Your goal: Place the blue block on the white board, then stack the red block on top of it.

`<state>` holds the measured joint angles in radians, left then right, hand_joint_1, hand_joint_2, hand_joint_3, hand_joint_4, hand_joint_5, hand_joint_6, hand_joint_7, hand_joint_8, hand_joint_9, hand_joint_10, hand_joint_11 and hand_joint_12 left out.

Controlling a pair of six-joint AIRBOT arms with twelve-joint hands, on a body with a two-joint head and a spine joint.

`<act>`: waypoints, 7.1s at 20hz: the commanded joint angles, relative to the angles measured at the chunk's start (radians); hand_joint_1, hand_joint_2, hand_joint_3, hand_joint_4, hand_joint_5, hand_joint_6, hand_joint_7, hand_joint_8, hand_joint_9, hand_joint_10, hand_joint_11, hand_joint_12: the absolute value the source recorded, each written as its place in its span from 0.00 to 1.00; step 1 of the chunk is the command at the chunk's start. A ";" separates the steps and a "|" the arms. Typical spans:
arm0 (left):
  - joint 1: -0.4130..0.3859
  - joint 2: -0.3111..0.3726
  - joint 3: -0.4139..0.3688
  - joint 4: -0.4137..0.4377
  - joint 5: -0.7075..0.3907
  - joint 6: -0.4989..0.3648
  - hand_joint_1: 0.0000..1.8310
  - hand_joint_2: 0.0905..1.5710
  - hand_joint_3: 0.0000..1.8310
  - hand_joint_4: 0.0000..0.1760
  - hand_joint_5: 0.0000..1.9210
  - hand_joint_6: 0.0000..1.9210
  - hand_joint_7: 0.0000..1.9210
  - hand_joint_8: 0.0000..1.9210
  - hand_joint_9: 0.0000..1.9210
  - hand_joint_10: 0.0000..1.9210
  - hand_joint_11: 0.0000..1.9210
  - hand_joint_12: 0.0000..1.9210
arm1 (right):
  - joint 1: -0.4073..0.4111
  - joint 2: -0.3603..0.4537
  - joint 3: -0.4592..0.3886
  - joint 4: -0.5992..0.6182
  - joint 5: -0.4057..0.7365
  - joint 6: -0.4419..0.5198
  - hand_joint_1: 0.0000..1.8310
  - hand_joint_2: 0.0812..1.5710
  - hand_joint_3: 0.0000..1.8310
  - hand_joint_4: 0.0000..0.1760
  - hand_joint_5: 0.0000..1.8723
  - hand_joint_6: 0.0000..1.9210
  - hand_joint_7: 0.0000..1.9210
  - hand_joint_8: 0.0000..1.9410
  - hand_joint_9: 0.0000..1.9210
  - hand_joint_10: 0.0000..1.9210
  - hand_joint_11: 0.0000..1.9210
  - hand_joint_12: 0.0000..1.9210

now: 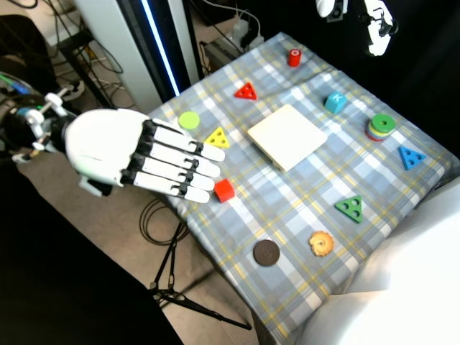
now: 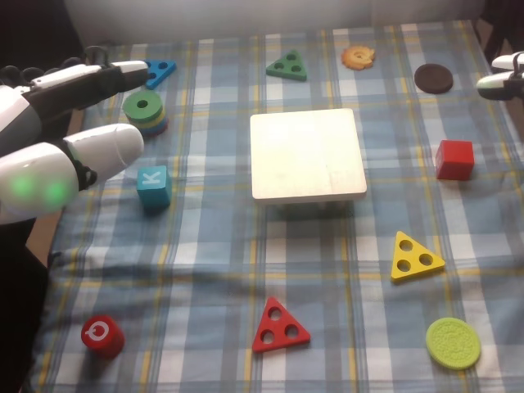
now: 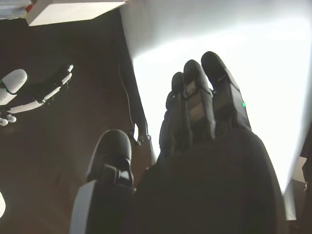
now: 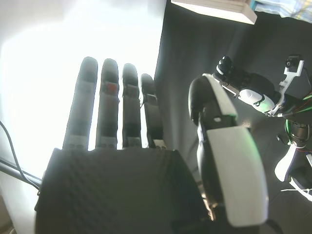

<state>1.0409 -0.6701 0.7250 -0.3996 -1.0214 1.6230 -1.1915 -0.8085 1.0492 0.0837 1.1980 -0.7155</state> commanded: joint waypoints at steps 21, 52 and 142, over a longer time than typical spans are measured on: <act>-0.171 -0.175 0.163 -0.352 0.252 0.753 0.30 0.70 0.00 1.00 0.19 0.00 0.16 0.00 0.14 0.00 0.01 0.29 | 0.031 -0.010 0.007 -0.021 0.107 0.010 0.11 0.89 0.00 0.00 0.19 0.00 0.18 0.00 0.16 0.00 0.14 0.06; -0.211 -0.263 0.224 -0.415 0.257 0.741 0.52 0.73 0.00 0.99 0.44 0.60 0.30 0.00 0.18 0.00 0.01 0.18 | 0.025 -0.013 0.010 -0.026 0.104 0.029 0.04 0.91 0.00 0.00 0.21 0.00 0.21 0.00 0.19 0.00 0.16 0.02; -0.535 -0.570 0.556 -0.329 0.490 0.614 0.56 0.68 0.00 1.00 0.53 0.47 0.36 0.00 0.24 0.00 0.00 0.28 | 0.022 -0.040 0.028 -0.032 0.104 0.033 0.08 0.93 0.00 0.01 0.21 0.00 0.21 0.00 0.19 0.00 0.17 0.01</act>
<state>0.5152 -1.2327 1.2766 -0.7490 -0.4404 2.2429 -1.1770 -0.8463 1.0729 0.0299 1.1824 -0.6884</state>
